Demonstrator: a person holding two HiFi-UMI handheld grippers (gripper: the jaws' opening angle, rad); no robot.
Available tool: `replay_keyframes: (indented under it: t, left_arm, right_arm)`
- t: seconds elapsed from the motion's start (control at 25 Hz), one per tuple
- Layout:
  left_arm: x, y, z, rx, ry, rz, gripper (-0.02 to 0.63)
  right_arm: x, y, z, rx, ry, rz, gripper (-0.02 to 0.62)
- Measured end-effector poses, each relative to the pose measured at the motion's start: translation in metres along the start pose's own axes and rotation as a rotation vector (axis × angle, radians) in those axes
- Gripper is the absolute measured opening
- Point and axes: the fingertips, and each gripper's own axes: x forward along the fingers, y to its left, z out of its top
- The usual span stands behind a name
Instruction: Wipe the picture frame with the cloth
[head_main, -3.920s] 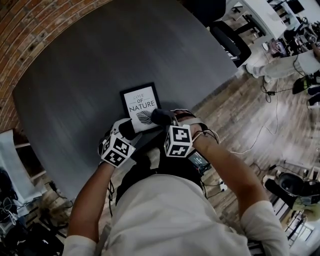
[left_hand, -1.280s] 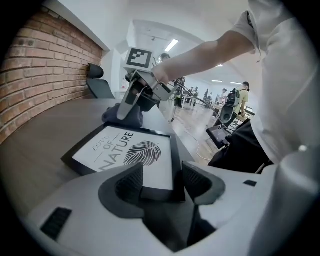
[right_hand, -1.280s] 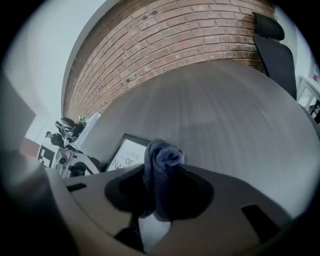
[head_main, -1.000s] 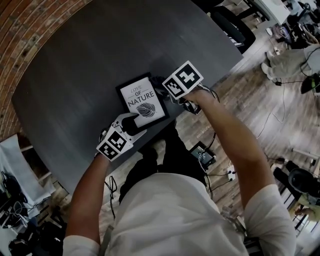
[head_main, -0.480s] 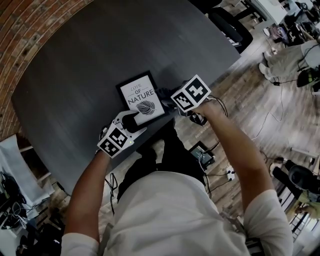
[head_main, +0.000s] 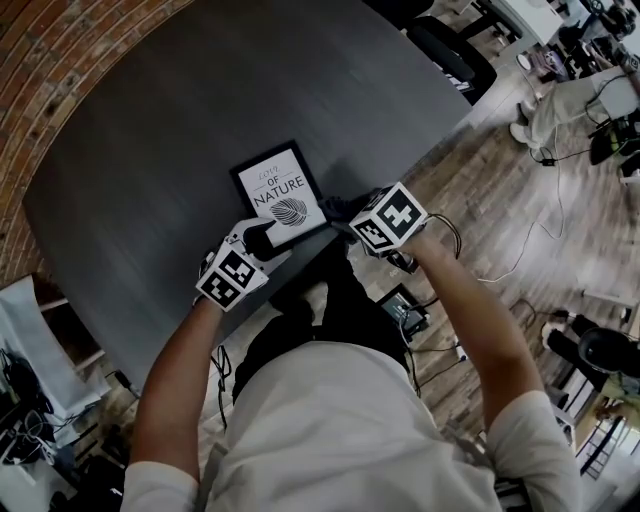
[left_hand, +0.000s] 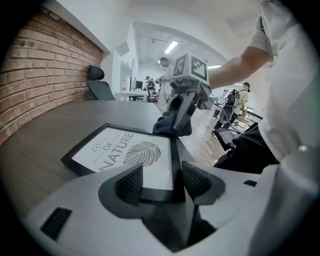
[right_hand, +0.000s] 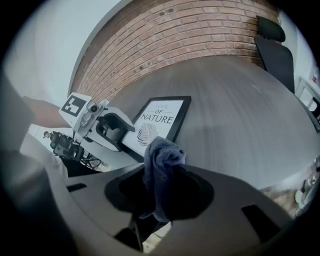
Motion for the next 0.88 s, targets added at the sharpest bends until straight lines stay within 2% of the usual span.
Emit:
replay_keyframes:
  t: [0.24,0.44,0.6,0.68,0.88]
  left_arm:
    - [-0.002,0.002,0.001,-0.031,-0.002,0.018,0.24]
    - [-0.024,0.018,0.01,-0.093,-0.062,0.084,0.183]
    - [-0.027,0.038,0.005,-0.099,-0.007,0.177,0.078]
    - [-0.024,0.042,0.005,-0.094,0.012,0.204,0.049]
    - [-0.013,0.036,0.004,-0.07,0.05,0.192,0.017]
  right_arm:
    - [-0.014,0.027,-0.019,-0.076,-0.013,0.014,0.13]
    - [-0.017,0.07,-0.02,-0.177,-0.036,0.061,0.13]
    - [0.004,0.103,-0.015,-0.318,-0.006,0.045,0.13]
    - [0.015,0.118,-0.009,-0.387,0.009,0.044,0.13]
    - [0.042,0.146,0.002,-0.518,0.048,0.065,0.13]
